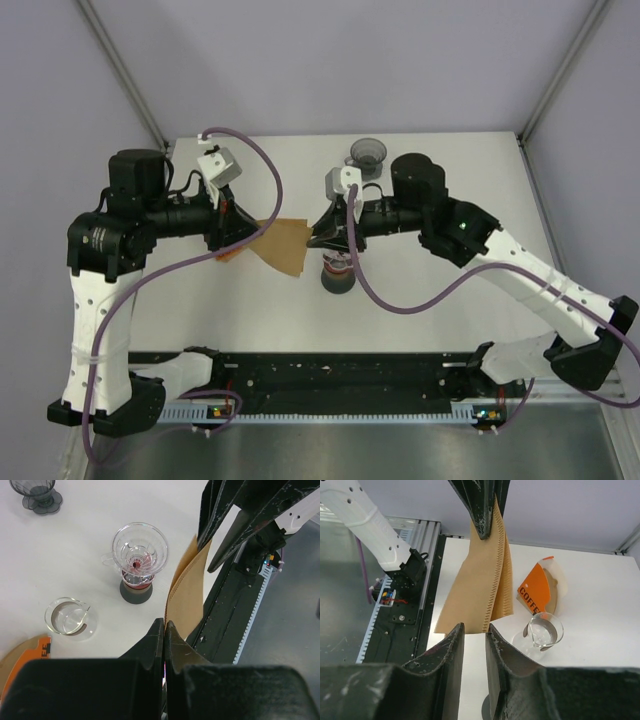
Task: Place the coffee filter in the dripper
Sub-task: Place the coffee filter at the coffee filter holder.
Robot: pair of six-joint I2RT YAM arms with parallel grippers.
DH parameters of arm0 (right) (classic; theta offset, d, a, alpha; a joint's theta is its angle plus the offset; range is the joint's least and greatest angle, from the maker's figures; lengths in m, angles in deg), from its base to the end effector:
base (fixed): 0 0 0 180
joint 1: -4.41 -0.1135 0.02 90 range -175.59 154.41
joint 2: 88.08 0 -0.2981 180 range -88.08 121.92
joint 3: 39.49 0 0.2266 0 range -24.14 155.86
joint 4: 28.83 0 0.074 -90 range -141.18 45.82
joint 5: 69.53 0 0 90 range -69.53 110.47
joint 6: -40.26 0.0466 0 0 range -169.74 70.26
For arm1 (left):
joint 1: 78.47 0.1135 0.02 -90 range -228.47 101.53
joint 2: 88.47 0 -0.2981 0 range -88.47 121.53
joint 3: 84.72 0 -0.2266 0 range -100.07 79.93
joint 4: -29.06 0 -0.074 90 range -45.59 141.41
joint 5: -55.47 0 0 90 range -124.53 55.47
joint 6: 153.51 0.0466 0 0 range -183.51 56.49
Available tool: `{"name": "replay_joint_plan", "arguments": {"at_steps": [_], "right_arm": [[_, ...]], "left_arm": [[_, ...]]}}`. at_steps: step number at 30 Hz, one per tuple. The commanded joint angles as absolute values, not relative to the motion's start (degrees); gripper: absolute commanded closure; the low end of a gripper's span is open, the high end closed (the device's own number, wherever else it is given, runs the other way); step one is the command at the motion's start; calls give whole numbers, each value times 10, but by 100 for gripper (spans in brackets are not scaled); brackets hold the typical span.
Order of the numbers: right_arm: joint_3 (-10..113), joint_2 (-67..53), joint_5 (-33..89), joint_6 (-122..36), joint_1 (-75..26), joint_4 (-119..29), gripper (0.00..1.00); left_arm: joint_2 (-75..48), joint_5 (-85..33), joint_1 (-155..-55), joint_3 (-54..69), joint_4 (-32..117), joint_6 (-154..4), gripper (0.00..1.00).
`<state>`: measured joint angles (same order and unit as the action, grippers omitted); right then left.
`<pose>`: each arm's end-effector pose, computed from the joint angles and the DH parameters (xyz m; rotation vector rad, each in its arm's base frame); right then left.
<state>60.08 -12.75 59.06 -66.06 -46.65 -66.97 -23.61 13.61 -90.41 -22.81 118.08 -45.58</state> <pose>0.1397 0.2192 0.4684 -1.4208 1.2345 1.0307 0.1046 -0.0576 0.5034 0.9687 1.8362 -0.8487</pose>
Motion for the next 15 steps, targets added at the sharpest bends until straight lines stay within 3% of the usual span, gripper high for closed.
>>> {"name": "replay_joint_plan", "arguments": {"at_steps": [1,15], "right_arm": [[597,-157,627,-644,-460,-625,75],[587,-133,648,-591,-460,-582,70]], "left_arm": [[-242,137,-906,-226,1160,-451,100],[-241,129,-906,-230,1162,-447,100]]}}
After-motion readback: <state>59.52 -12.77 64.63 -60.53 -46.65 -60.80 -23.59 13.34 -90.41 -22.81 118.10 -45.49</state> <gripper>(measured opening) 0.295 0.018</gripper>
